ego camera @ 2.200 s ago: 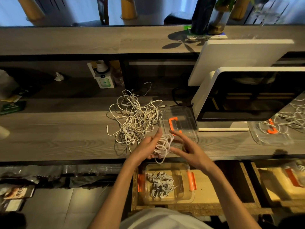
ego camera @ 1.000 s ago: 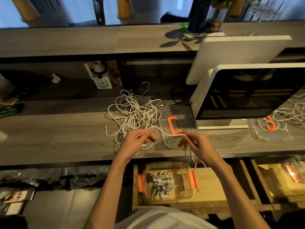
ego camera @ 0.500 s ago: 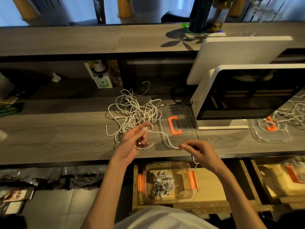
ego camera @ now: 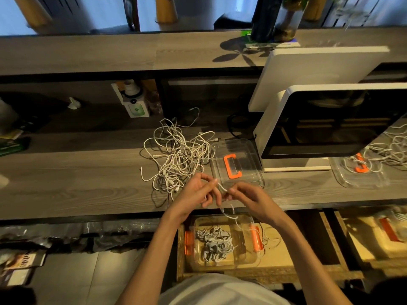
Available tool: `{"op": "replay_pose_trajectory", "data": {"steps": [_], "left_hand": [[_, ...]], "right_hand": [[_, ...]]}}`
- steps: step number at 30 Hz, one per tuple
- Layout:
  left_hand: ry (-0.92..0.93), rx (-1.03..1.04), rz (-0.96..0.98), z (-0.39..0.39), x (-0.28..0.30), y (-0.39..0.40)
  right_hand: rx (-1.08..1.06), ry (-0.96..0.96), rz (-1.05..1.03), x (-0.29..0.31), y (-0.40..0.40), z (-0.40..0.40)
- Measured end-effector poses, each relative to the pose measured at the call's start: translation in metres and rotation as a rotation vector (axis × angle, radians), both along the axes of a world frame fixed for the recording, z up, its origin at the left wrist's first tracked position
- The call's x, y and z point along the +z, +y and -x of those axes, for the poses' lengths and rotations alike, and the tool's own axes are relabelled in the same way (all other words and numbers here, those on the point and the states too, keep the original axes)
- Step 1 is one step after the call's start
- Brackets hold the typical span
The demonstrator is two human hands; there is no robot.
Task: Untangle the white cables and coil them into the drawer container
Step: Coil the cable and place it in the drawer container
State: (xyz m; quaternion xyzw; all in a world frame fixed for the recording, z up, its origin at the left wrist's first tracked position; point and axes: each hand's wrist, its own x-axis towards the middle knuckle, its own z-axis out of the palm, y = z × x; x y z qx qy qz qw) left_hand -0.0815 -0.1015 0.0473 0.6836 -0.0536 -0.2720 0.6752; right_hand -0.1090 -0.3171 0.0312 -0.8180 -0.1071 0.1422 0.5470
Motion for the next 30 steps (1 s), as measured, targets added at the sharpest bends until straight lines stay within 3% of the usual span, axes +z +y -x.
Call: {"op": "replay_pose_trajectory", "data": {"steps": [2,5,10,14,19,30], "left_hand": [[-0.028,-0.077,-0.101,-0.001,-0.002,0.003],[-0.076,-0.273,-0.239,0.001,-0.008,0.006],[-0.019,-0.126,-0.276,0.002,-0.016,0.007],[0.149,-0.024,-0.115,0.001,-0.018,0.006],[0.419,0.084,0.273,0.008,-0.029,0.007],[0.631,0.144,0.551,0.019,-0.047,-0.014]], "right_hand": [[-0.086,0.002,-0.095,0.0,-0.002,0.001],[-0.154,-0.092,-0.068,0.003,-0.004,0.0],[-0.194,-0.231,0.03,0.008,-0.007,0.004],[-0.199,-0.266,0.05,0.001,-0.012,0.011],[-0.181,-0.269,0.151,-0.017,-0.021,0.02],[-0.313,-0.314,0.046,-0.024,-0.011,0.034]]}}
